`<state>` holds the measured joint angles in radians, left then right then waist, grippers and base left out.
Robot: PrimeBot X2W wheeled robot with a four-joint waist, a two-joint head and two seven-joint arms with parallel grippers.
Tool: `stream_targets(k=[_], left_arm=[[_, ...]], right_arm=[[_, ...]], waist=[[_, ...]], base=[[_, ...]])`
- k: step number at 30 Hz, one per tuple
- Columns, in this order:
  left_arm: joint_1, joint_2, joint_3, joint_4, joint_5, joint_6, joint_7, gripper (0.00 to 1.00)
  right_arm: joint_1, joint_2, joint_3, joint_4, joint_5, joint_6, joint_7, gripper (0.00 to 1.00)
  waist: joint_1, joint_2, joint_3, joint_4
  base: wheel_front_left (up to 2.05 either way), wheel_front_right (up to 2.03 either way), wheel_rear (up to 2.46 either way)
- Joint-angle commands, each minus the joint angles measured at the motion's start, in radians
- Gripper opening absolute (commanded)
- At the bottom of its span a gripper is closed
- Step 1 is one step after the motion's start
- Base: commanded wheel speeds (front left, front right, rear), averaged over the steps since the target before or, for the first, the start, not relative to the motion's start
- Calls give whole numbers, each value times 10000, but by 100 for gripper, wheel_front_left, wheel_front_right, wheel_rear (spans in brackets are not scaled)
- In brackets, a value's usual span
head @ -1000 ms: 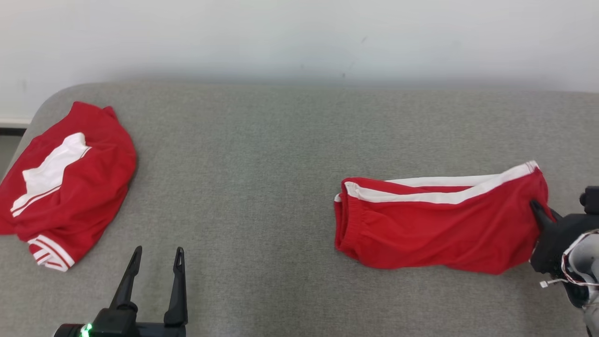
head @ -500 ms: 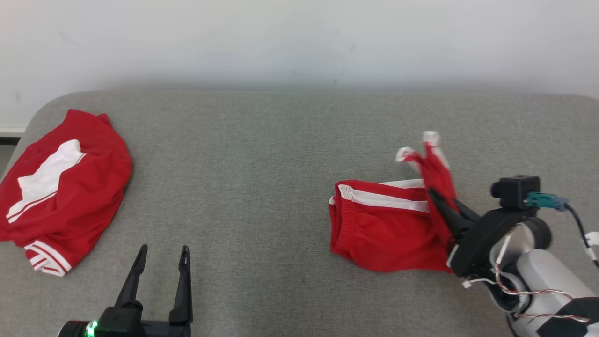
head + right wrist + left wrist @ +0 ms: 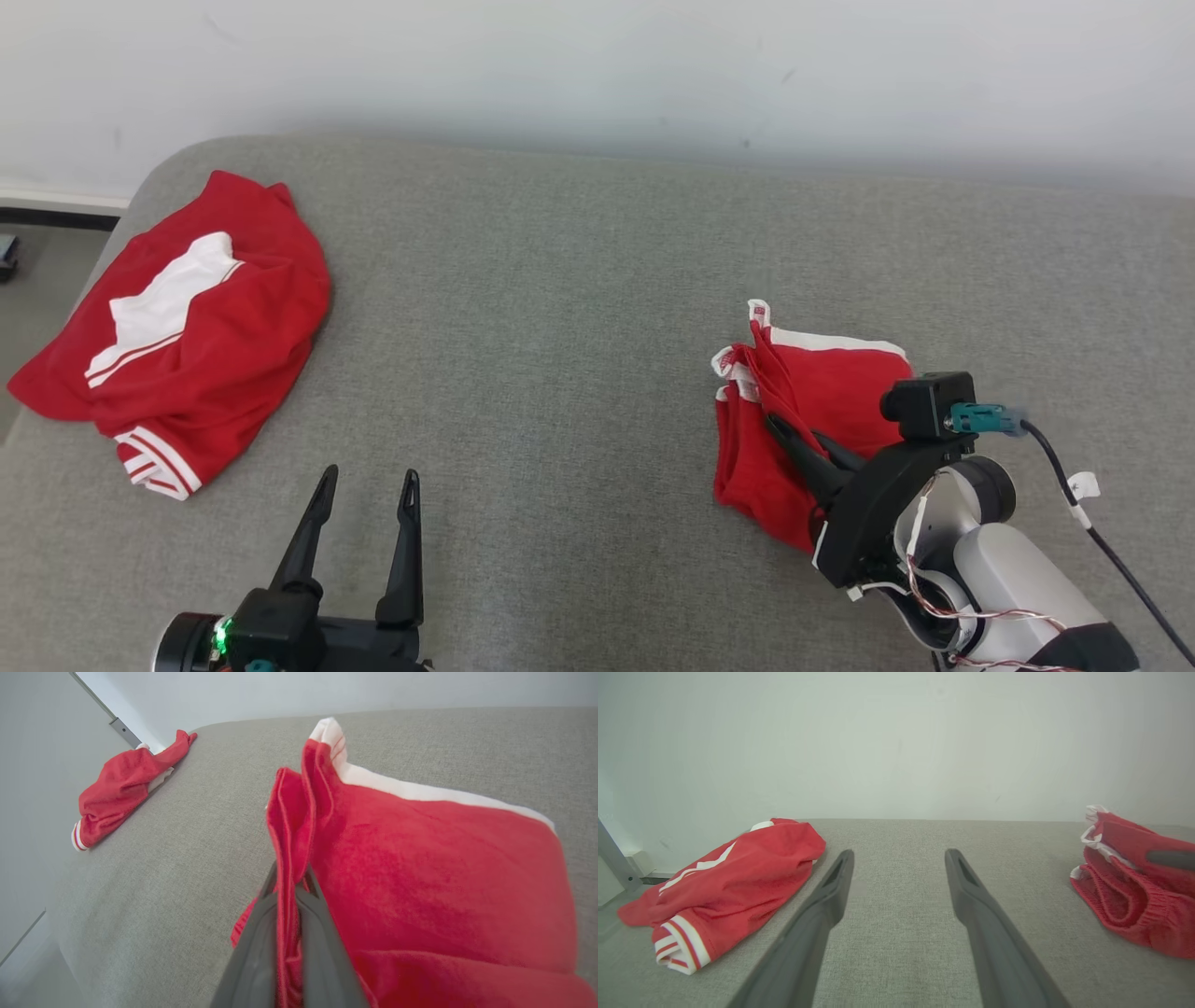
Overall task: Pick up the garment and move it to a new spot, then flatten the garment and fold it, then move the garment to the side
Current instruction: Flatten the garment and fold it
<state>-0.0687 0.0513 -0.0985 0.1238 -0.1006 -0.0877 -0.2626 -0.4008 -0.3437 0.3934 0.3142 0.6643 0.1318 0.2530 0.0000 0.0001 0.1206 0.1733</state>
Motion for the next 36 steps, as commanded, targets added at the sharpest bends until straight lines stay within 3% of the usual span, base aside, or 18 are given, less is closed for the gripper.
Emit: stream_targets(k=[1, 5, 6, 7, 8, 15, 24, 36], left_arm=[[-116, -13, -25, 25, -71, 50, -33, 100], [-108, -13, -95, 52, -124, 101, -33, 100], [-103, -14, -101, 53, -127, 120, -33, 100], [-92, -14, -87, 63, -118, 131, -33, 100], [-81, -14, -72, 74, -111, 130, -33, 100], [102, -14, 130, 85, 36, 73, -33, 100], [401, -15, 479, -42, 166, -29, -33, 100], [535, -13, 774, -76, 382, -173, -33, 100]], right_arm=[[117, 179, -76, 83, -187, -24, -13, 0], [212, 594, -190, 226, -418, -24, -66, 0], [236, 665, -198, 187, -412, -24, -121, 26], [266, 705, -190, 147, -416, -24, -170, 80], [298, 716, -195, 104, -431, -24, -224, 100], [715, 404, -681, -621, -418, -24, -1013, 100], [1543, -9, -2187, -1485, -552, -24, -2157, 100], [2636, 340, -3755, -1280, -1537, -24, -4286, 100]], waist=[[0, -1, 95, 127], [0, -1, 130, 181], [0, -1, 128, 174], [0, -1, 120, 158], [0, -1, 101, 138], [0, -1, -117, -80], [0, -1, -264, -358], [0, -1, -454, -468]], base=[[0, 0, 0], [0, 0, 0], [0, 0, 0], [0, 0, 0], [0, 0, 0], [0, 0, 0], [0, 0, 0], [0, 0, 0]])
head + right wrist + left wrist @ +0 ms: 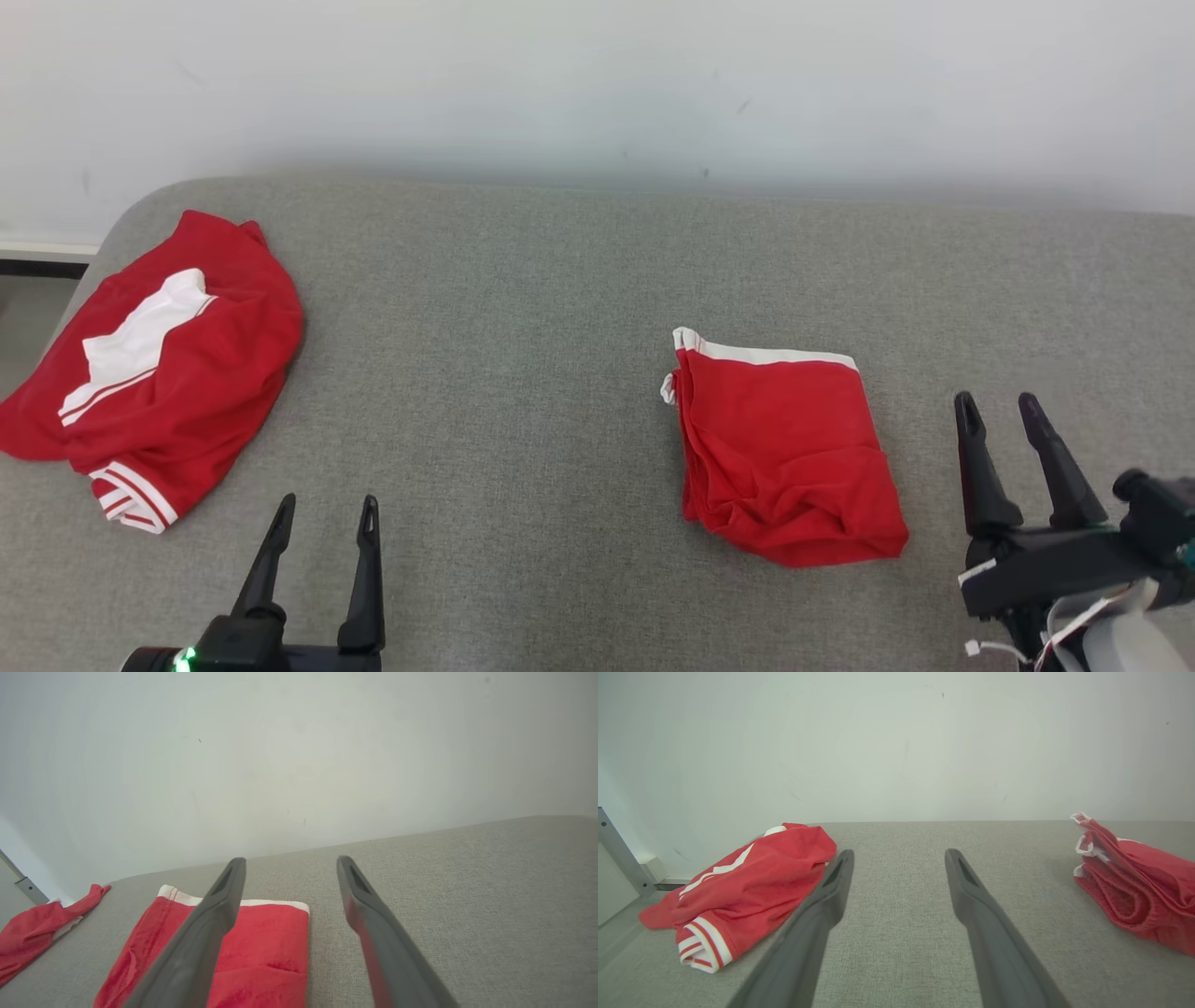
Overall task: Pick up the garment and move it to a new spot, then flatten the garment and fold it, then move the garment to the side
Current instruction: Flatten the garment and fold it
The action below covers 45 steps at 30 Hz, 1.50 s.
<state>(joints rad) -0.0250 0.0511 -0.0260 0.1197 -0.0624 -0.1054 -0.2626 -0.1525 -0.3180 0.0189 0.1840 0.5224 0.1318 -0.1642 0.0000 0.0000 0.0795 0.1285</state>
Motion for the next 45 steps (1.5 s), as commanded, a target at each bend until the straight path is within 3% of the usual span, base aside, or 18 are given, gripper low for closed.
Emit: stream_targets(k=[1, 14, 22, 45], left_arm=[[145, -13, 71, -38, 21, -9, -33, 100], [763, 200, 412, -112, 373, -48, -33, 100], [1072, 234, 465, -137, 487, 0, -33, 100], [1146, 273, 215, -250, 617, 428, -33, 100]], right_arm=[[269, 129, -74, 45, -236, -24, -290, 100], [1732, 1319, -873, -548, -1501, -24, -1011, 100], [2356, 1645, -617, -995, -2219, -24, -1001, 100], [2925, 2315, -652, -983, -2699, -24, -1001, 100]], waist=[[0, 0, -85, -42], [0, 0, -537, -534], [0, 0, -756, -787], [0, 0, -937, -880]], base=[[0, 0, 0], [0, 0, 0], [0, 0, 0], [0, 0, 0]])
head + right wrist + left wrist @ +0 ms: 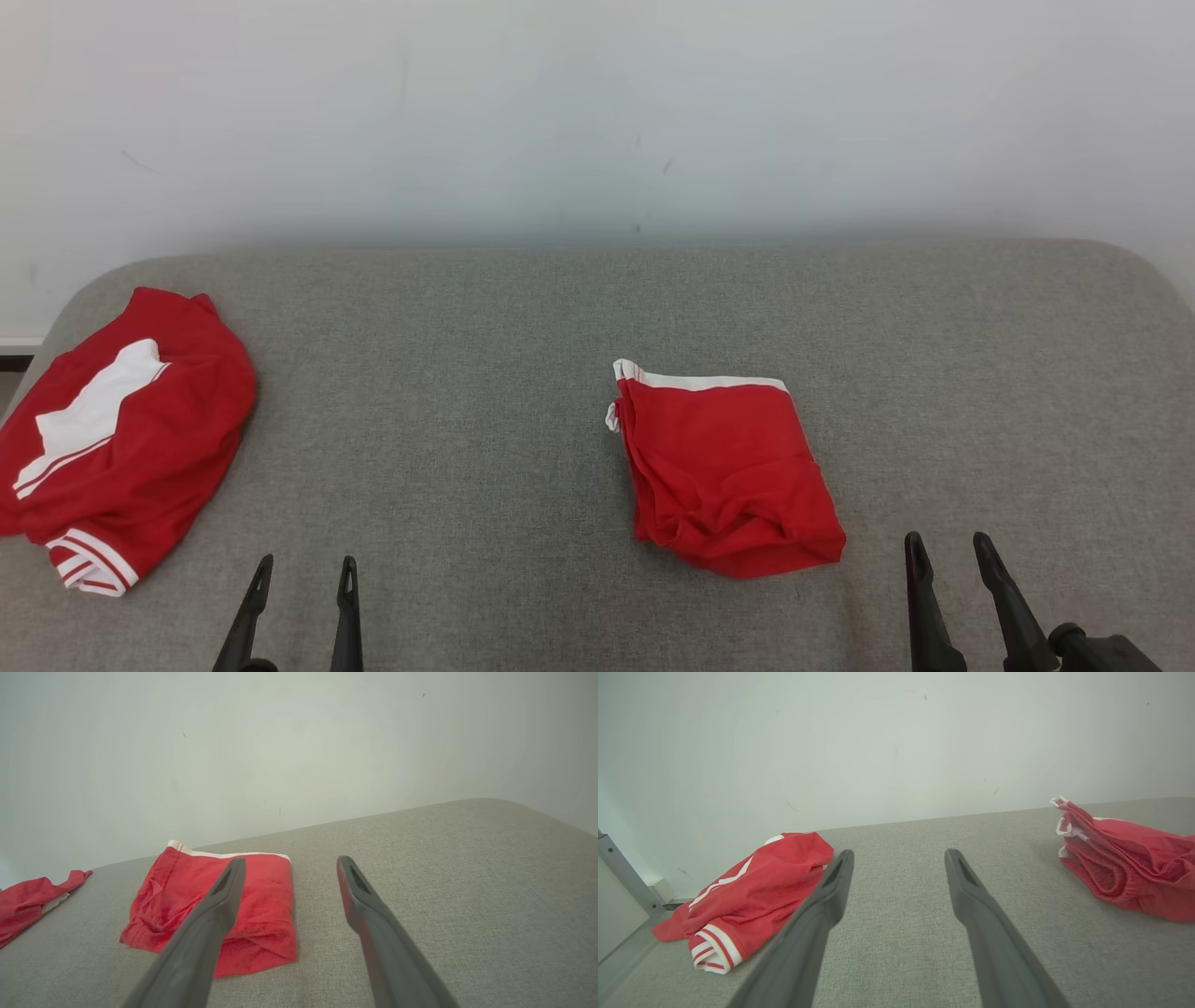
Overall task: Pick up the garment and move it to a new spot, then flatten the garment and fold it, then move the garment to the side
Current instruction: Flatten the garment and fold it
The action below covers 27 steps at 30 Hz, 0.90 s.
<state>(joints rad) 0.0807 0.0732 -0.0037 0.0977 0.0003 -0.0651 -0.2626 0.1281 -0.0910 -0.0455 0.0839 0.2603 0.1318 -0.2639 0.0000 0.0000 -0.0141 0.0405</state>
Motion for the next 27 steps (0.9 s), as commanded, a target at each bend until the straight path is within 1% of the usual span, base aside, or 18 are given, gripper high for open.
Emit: stream_targets(k=[1, 9, 17, 27], left_arm=[[84, 57, -18, -19, -12, 14, -33, 100], [-88, 128, -90, 129, -50, 43, -33, 100], [-224, 221, -120, 251, -121, -9, -33, 100], [-214, 218, -162, 283, -158, 31, -33, 100]], right_arm=[[135, 48, 4, 42, -96, -24, -4, 100], [141, 140, 48, 150, -151, -24, -5, 100], [151, 144, 70, 210, -221, -24, -5, 100], [103, 100, 83, 273, -248, -24, -5, 100]], waist=[[0, 0, -1, 5], [0, 0, 1, 66], [0, 0, 8, 116], [0, 0, 43, 127]], base=[[0, 0, 0], [0, 0, 0], [0, 0, 0], [0, 0, 0]])
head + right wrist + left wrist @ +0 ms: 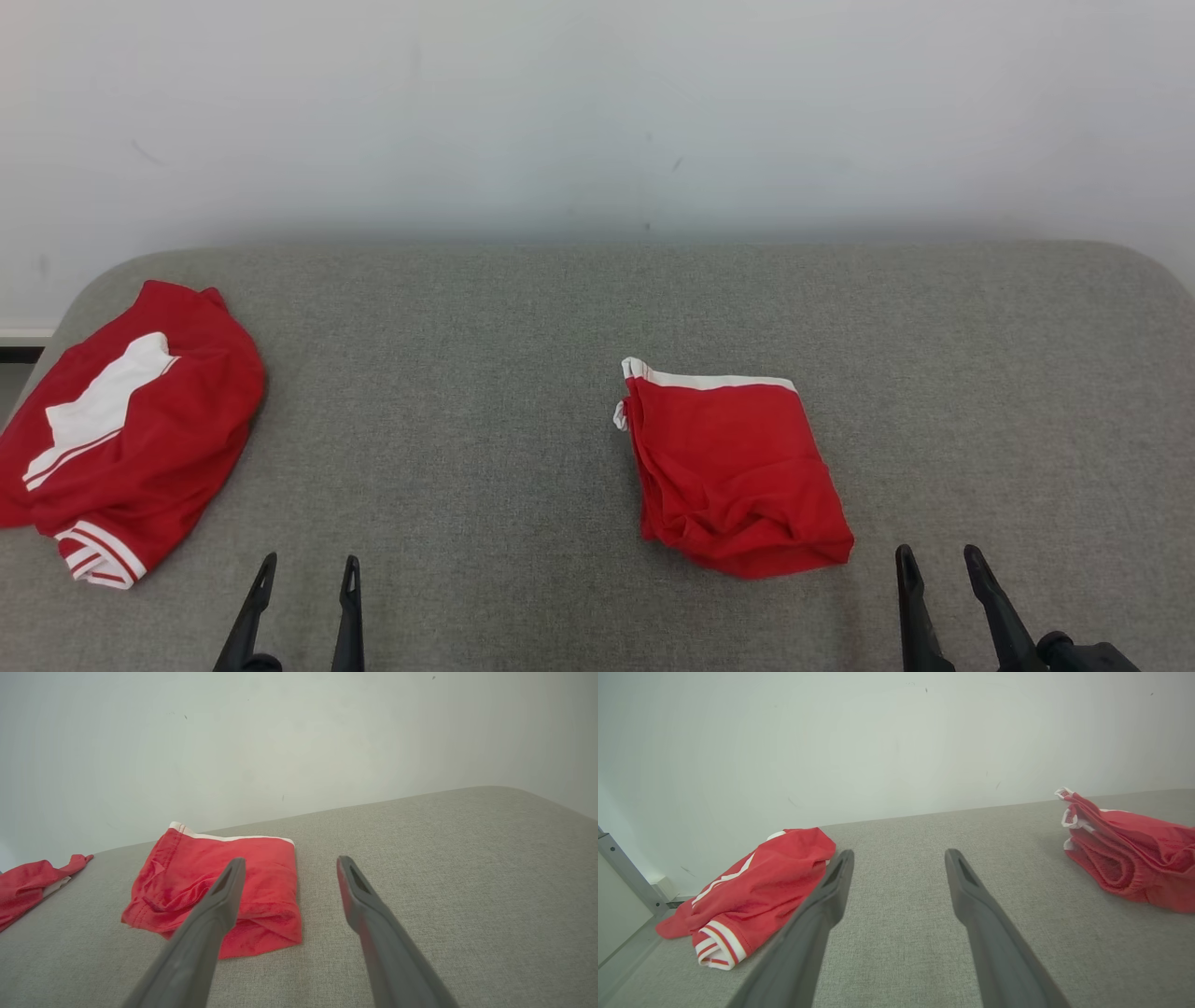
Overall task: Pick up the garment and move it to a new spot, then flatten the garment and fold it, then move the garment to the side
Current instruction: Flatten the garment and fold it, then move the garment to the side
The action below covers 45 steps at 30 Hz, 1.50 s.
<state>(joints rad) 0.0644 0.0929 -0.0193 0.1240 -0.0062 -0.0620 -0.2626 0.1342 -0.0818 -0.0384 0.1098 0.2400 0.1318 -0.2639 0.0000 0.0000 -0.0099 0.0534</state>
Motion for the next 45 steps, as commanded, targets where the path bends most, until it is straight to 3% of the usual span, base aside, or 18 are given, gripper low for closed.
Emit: stream_targets(k=[1, 13, 20, 32, 45], left_arm=[[-49, 20, -11, 23, -99, 3, -33, 100], [-49, 18, -58, 30, -114, 14, -33, 100], [-229, 35, -179, 71, -84, -77, -33, 100], [-926, -53, -583, 156, -127, -194, -33, 100], [-1548, -194, -728, 247, -167, -130, -33, 100]], right_arm=[[38, 2, 8, 18, -49, -24, -5, 100], [-73, -133, 87, 112, -82, -24, -5, 100], [-1137, -532, 412, 428, -26, -24, -3, 100], [-5024, -1447, 1019, 4247, 276, -24, 630, 100], [-6467, -1506, 1205, 7569, 518, -24, 910, 100]], waist=[[0, 0, 2, -1], [0, 0, -2, 34], [0, 0, 100, 229], [0, 0, 1080, 985], [0, 0, 1781, 1439]], base=[[0, 0, 0], [0, 0, 0], [0, 0, 0], [0, 0, 0], [0, 0, 0]])
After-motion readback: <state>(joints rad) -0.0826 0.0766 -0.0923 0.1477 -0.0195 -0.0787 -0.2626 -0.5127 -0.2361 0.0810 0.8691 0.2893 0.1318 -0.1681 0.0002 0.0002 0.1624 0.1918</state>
